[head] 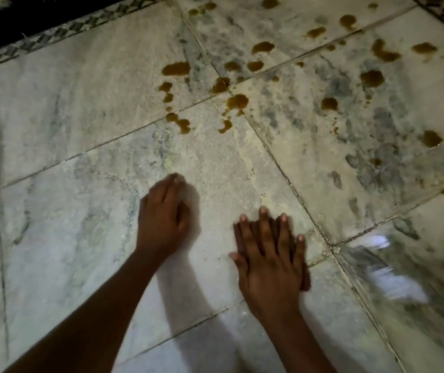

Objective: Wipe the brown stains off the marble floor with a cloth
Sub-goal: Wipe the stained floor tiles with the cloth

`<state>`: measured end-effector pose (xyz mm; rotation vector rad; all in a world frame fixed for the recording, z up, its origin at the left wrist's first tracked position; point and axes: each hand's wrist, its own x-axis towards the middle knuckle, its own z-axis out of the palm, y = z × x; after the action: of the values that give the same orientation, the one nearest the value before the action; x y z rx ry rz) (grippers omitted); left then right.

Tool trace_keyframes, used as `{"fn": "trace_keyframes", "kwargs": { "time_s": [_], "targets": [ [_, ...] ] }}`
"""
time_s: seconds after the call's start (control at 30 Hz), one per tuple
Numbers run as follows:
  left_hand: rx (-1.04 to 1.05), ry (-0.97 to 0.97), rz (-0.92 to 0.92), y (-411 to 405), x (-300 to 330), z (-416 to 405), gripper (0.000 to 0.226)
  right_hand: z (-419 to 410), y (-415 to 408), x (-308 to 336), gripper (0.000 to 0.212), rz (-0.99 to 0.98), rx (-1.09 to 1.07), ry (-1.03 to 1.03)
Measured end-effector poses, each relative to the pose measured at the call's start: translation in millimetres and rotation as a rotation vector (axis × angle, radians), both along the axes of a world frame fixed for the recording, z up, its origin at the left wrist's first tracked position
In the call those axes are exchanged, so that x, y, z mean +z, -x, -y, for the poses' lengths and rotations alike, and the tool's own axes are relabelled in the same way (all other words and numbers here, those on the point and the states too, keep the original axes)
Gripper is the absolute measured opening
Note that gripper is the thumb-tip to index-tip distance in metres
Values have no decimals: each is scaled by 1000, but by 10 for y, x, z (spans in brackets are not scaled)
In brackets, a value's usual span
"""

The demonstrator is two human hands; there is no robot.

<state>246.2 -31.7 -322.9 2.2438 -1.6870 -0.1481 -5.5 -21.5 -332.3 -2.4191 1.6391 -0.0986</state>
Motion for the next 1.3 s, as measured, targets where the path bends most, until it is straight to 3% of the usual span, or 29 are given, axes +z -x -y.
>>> {"fn": "trace_keyframes", "kwargs": {
  "time_s": [0.17, 0.3, 0.43, 0.57, 0.7, 0.77, 0.83, 0.9, 0.97, 1.07, 1.2, 1.3],
  "targets": [
    [104, -59, 129, -767, 102, 143, 68, 1038, -507, -69, 72, 43, -256, -41],
    [239, -69, 74, -1102, 124, 376, 73, 1163, -1050, -91, 72, 66, -18, -24],
    [421, 27, -15, -1022, -52, 422, 72, 514, -741, -7, 67, 81, 207, 30],
    [458, 90, 37, -1037, -117, 475, 64, 726, -456, -11, 64, 11, 70, 45],
    [467, 49, 79, -1038, -143, 493, 63, 1585, -1011, -98, 71, -16, -26, 37],
    [473, 23, 52, -1027, -103, 505, 65, 1745, -1412, -94, 74, -28, 69, -9],
    [474, 12, 42, -1025, -72, 510, 67, 1578, -1651, -54, 73, -30, 300, 3],
    [480, -3, 40, -1027, -48, 521, 69, 1315, -1623, 30, 70, -37, 506, 2],
    [491, -23, 42, -1042, -31, 539, 68, 1241, -1439, 77, 67, -49, 580, -8],
    [491, -28, 53, -990, -18, 548, 66, 1466, -1273, 71, 64, -73, 407, 3],
    [502, -42, 63, -1037, -56, 564, 65, 1841, -1969, -19, 67, -32, 9, 36],
    [502, -60, 78, -1061, -65, 550, 63, 1783, -2406, -23, 70, -31, 102, 41]
  ]
}}
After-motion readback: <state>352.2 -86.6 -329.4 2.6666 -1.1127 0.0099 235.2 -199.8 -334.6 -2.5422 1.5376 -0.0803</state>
